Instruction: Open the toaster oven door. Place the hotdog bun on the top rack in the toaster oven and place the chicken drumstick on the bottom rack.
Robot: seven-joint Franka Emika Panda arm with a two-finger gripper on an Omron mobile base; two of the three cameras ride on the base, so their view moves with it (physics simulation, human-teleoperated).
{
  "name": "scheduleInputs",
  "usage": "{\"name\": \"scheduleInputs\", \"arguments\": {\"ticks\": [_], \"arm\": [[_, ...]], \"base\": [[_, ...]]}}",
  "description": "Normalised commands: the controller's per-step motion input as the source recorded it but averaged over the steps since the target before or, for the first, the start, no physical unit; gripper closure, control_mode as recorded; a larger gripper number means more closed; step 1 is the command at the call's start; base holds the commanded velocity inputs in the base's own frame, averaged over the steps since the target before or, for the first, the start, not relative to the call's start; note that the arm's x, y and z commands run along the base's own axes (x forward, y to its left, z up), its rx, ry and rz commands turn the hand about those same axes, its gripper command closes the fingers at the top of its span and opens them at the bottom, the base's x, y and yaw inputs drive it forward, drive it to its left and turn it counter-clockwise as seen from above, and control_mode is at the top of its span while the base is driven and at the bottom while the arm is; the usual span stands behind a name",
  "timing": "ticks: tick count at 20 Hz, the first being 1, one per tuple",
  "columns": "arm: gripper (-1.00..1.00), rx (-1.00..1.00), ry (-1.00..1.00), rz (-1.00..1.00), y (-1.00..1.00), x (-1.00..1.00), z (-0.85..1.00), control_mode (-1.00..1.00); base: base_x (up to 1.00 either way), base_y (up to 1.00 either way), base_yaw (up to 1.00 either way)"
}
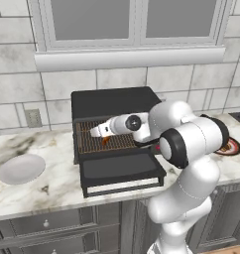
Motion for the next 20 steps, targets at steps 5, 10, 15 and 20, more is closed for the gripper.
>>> {"name": "scheduleInputs", "arguments": {"ticks": [5,10,15,20], "arm": [[-1.00,-0.04,0.56,-0.09,-0.02,-0.69,-0.72,-1.00],[-1.00,-0.07,0.63,-0.14,-0.01,-0.95,-0.60,-1.00],[-1.00,-0.09,0.61,-0.14,0.00,-1.00,-0.58,-1.00],[-1.00,-0.08,0.55,-0.13,0.00,-1.00,-0.54,-1.00]], "base": [[0.00,0.00,0.00],[0.00,0.00,0.00],[0.00,0.00,0.00],[0.00,0.00,0.00]]}}
